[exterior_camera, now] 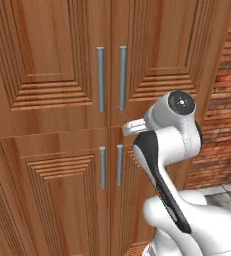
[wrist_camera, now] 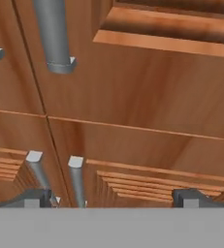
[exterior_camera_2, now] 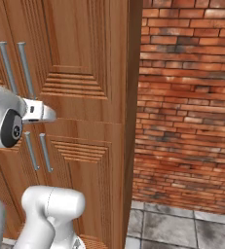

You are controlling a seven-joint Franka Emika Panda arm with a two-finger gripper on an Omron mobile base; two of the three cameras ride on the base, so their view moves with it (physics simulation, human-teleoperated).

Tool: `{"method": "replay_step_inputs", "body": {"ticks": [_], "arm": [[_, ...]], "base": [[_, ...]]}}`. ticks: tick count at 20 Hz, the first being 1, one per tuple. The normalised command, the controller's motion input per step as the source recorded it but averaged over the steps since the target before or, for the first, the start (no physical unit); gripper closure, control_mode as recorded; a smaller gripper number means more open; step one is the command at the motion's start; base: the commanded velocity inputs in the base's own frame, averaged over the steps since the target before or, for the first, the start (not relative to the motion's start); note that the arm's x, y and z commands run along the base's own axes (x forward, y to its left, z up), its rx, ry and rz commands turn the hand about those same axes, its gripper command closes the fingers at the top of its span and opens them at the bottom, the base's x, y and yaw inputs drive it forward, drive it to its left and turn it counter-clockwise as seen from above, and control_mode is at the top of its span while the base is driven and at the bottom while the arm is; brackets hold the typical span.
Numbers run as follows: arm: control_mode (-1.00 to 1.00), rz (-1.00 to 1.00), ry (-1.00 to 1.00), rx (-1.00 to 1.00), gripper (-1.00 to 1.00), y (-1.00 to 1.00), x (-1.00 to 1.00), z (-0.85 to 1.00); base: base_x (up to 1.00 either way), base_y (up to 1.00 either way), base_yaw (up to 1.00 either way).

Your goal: Open the cabinet directly in front. Then move the beer and the cup to the dining counter with the jar on it.

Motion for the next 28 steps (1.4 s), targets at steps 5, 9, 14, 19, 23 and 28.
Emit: {"method": "replay_step_inputs", "body": {"ticks": [5,9,14,19,23,28], "arm": [[-1.0,0.0,-0.52,0.0,-1.0,0.0,-0.5,0.0],[-1.0,0.0,-0.47,0.0,-1.0,0.0,-0.46,0.0],[-1.0,0.0,-0.26,0.0,-1.0,0.0,-0.24,0.0],[-1.0,0.0,-0.09,0.0,-1.0,0.0,-0.01,0.0],[-1.0,0.0,-0.14,0.0,-1.0,0.06,0.01,-0.03],[-1.0,0.0,-0.21,0.02,-1.0,0.02,0.0,-0.01]], "base": [[0.0,0.0,0.0],[0.0,0.0,0.0],[0.0,0.0,0.0],[0.0,0.0,0.0],[0.0,0.0,0.0],[0.0,0.0,0.0]]}}
